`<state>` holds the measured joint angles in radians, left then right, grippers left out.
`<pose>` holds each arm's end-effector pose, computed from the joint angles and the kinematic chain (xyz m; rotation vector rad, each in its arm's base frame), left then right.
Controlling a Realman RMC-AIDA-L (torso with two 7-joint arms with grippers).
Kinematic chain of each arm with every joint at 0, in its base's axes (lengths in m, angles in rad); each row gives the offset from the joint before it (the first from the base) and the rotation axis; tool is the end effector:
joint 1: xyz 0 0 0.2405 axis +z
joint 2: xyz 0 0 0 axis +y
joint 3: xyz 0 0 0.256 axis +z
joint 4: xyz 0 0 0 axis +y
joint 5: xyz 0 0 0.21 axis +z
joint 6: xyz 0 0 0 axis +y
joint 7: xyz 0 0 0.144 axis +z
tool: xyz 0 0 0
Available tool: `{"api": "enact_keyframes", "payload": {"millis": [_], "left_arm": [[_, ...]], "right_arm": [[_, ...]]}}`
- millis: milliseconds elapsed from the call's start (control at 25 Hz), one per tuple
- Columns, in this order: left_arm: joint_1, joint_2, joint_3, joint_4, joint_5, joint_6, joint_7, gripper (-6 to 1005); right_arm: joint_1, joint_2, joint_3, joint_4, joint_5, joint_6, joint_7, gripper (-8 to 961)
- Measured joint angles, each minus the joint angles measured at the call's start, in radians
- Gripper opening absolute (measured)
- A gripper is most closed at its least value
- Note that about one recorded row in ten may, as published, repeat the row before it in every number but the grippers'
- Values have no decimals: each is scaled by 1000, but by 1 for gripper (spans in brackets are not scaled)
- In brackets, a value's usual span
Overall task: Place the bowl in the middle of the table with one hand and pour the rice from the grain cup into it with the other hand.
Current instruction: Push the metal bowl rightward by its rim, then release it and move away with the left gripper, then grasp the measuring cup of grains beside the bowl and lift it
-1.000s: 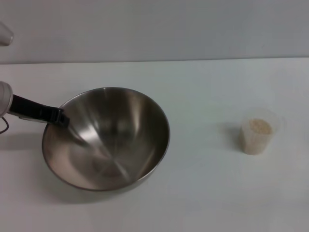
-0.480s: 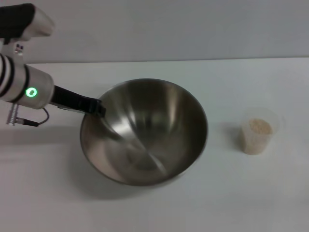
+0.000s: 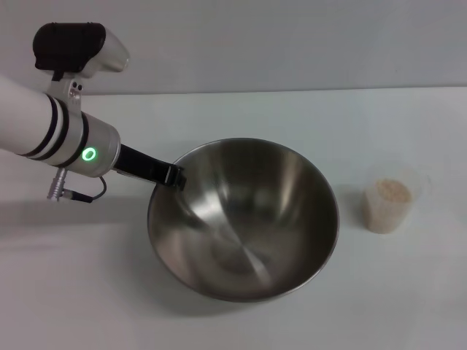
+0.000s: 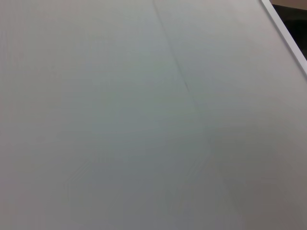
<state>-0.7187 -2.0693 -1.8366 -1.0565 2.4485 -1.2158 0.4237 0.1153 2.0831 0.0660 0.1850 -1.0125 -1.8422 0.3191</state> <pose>-0.1739 0.4070 -0.0190 -2.4062 -1.2190 0.0813 0.3896 0.1606 0.0680 -0.8150 0.4822 0.8562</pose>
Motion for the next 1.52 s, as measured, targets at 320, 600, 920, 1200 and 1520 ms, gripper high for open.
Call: {"api": "enact_keyframes", "payload": {"millis": [320, 600, 920, 1200, 1520], "left_arm": [[-7, 0, 37, 16, -17, 26, 5, 72], [-21, 2, 71, 8, -36, 13, 16, 80], [-23, 2, 76, -20, -41, 22, 35, 309], [28, 5, 93, -239, -20, 64, 84, 439], [348, 2, 332, -505, 102, 760, 193, 728]], "right_arm": [[1, 0, 0, 1, 0, 0, 0, 819], [3, 0, 0, 1, 0, 0, 0, 819], [1, 0, 0, -1, 0, 1, -4, 819], [1, 0, 0, -3, 0, 2, -6, 819], [3, 0, 0, -5, 0, 2, -7, 819]]}}
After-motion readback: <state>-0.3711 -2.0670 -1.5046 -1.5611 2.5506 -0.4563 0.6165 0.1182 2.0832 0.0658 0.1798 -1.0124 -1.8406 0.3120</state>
